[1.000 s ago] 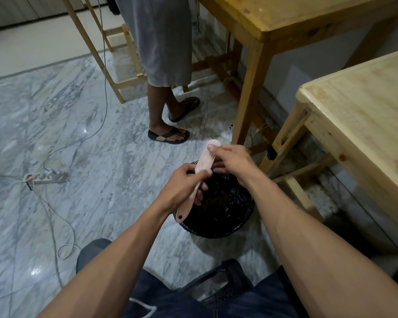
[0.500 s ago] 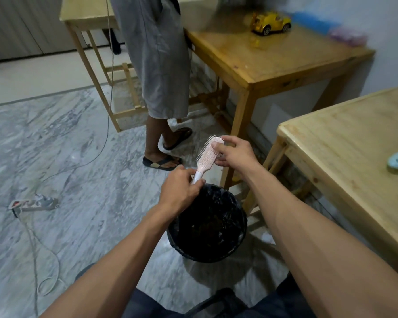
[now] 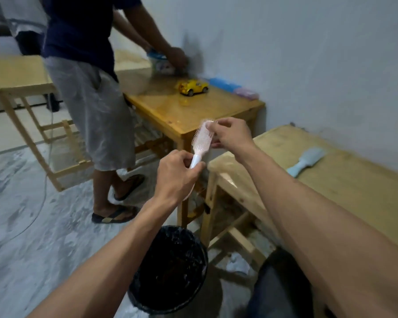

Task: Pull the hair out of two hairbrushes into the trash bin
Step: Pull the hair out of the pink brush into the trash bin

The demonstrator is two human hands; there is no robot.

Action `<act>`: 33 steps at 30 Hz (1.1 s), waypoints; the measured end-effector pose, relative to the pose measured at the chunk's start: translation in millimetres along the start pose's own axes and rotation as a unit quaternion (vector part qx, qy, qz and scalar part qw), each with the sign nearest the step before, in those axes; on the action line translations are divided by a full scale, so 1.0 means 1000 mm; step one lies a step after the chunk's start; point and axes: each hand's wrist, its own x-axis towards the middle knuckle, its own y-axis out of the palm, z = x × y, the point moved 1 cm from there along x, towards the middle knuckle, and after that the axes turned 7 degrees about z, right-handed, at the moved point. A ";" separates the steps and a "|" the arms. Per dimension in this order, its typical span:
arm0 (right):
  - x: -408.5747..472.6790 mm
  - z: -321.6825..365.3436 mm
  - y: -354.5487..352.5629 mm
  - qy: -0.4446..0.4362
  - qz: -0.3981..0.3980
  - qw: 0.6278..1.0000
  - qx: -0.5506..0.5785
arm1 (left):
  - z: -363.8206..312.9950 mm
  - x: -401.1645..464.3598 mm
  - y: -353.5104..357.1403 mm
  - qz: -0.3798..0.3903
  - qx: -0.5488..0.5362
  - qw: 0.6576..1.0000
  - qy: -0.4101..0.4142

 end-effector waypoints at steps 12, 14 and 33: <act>-0.075 -0.017 -0.239 0.073 -0.249 0.965 -0.030 | -0.168 0.006 0.145 0.165 0.009 0.980 0.114; -0.083 -0.034 -0.256 0.099 -0.271 0.957 -0.035 | -0.177 -0.002 0.162 0.184 0.032 0.974 0.130; -0.046 -0.117 -0.292 0.232 -0.332 0.911 -0.078 | -0.183 0.014 0.239 0.266 0.155 0.940 0.148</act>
